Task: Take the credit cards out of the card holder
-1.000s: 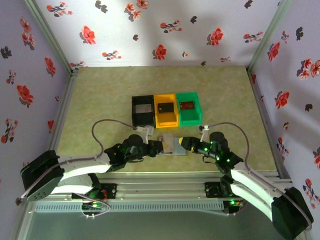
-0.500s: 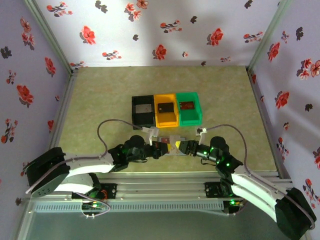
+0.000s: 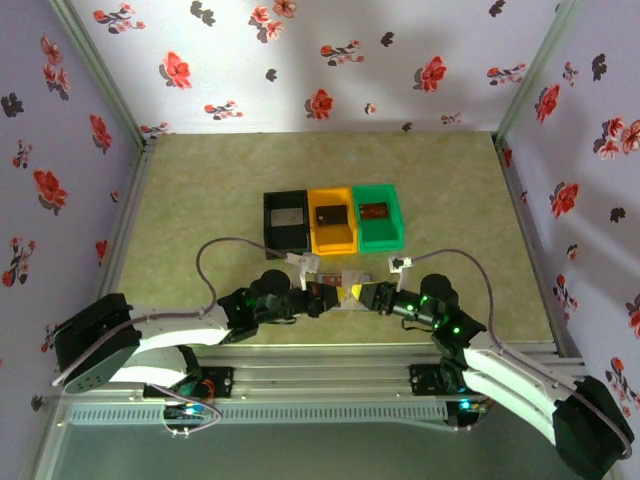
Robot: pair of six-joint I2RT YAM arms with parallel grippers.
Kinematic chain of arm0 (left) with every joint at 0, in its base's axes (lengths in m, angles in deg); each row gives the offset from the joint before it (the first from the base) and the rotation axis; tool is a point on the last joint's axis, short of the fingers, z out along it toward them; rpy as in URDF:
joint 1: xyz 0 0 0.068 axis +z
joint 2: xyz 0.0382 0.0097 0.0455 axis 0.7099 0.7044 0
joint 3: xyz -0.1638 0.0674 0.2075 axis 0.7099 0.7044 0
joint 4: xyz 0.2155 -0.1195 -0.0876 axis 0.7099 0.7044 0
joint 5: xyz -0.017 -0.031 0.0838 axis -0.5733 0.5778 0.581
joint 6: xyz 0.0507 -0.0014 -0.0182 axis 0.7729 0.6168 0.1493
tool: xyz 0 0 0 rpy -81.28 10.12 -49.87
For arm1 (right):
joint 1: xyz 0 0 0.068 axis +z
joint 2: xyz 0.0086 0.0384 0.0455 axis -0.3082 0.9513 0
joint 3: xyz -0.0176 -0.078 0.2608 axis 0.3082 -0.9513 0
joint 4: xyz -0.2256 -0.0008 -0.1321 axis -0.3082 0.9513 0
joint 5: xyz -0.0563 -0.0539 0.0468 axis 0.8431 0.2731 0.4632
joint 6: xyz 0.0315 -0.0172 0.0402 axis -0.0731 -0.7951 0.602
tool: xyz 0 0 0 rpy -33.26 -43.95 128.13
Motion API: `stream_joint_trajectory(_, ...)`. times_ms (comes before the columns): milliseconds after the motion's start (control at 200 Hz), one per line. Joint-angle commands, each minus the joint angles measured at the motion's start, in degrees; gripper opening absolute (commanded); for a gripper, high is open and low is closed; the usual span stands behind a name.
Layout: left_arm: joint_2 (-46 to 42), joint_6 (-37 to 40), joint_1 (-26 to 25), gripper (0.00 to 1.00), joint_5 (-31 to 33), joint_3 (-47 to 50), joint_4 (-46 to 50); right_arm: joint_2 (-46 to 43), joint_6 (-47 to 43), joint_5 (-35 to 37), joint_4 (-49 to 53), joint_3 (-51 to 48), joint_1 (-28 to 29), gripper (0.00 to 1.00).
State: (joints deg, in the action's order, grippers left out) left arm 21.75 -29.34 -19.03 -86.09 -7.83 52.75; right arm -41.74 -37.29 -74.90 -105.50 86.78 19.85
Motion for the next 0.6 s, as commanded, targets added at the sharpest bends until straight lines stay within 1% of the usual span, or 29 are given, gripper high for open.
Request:
stream_joint_trajectory(0,-0.4,1.3,-0.4,0.0,0.5,-1.4,0.2,-1.9,-0.8,-1.9,-1.4,-0.3,0.4,0.27)
stream_joint_trajectory(340,1.2,0.8,-0.5,0.0,0.4,-1.5,-1.1,-3.3,-0.8,-4.3,-1.6,-0.1,0.5,0.12)
stream_joint_trajectory(470,1.2,1.1,-0.5,0.0,0.7,-1.7,0.0,-3.6,-1.1,-5.1,-1.3,-0.2,0.5,0.0)
stream_joint_trajectory(520,0.9,1.3,-0.5,0.0,0.8,-1.7,0.7,-3.8,-1.4,-5.1,-0.7,-0.1,0.5,0.0)
stream_joint_trajectory(595,0.0,1.9,-0.4,0.08,1.0,-1.7,2.3,-4.3,-1.8,-5.0,0.3,-0.1,0.5,0.0)
